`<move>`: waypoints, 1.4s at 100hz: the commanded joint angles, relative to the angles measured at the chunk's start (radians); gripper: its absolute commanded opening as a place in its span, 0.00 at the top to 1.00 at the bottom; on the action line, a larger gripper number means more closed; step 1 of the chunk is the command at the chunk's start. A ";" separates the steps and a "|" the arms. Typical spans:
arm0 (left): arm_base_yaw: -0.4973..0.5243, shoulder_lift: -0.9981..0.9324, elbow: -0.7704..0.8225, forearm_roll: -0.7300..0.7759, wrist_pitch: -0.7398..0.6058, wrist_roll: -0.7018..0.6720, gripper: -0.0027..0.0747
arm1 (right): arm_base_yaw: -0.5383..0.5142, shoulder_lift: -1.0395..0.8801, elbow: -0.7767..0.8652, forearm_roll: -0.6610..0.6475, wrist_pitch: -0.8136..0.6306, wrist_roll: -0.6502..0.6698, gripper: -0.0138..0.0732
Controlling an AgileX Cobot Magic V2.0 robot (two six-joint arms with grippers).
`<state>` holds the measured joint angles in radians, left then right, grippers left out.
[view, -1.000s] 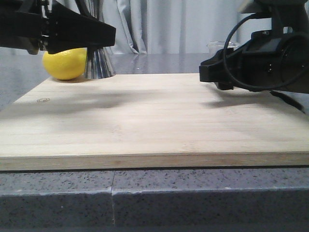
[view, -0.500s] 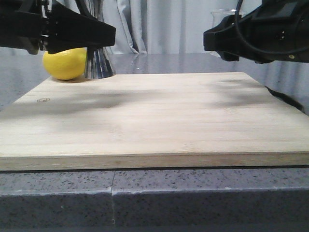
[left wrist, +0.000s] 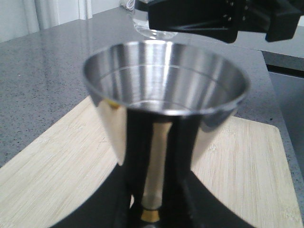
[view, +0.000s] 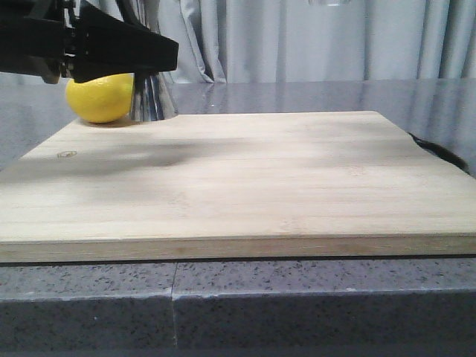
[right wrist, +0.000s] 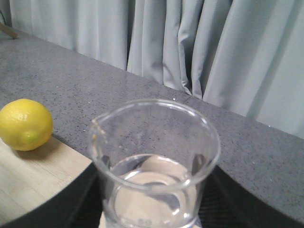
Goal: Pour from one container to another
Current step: 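Carry the beaker with the right gripper above the jigger cup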
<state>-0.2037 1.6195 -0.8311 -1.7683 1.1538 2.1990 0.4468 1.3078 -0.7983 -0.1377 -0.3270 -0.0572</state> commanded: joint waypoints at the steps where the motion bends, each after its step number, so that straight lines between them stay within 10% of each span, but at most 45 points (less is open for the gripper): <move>1: -0.019 -0.045 -0.027 -0.061 0.130 -0.009 0.99 | 0.019 -0.037 -0.092 -0.031 0.008 -0.007 0.46; 140: -0.109 -0.045 -0.027 0.015 0.128 -0.092 0.99 | 0.186 -0.037 -0.249 -0.555 0.119 -0.007 0.46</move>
<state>-0.3020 1.6191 -0.8311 -1.6923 1.1538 2.1167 0.6338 1.3078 -1.0076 -0.6741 -0.1319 -0.0572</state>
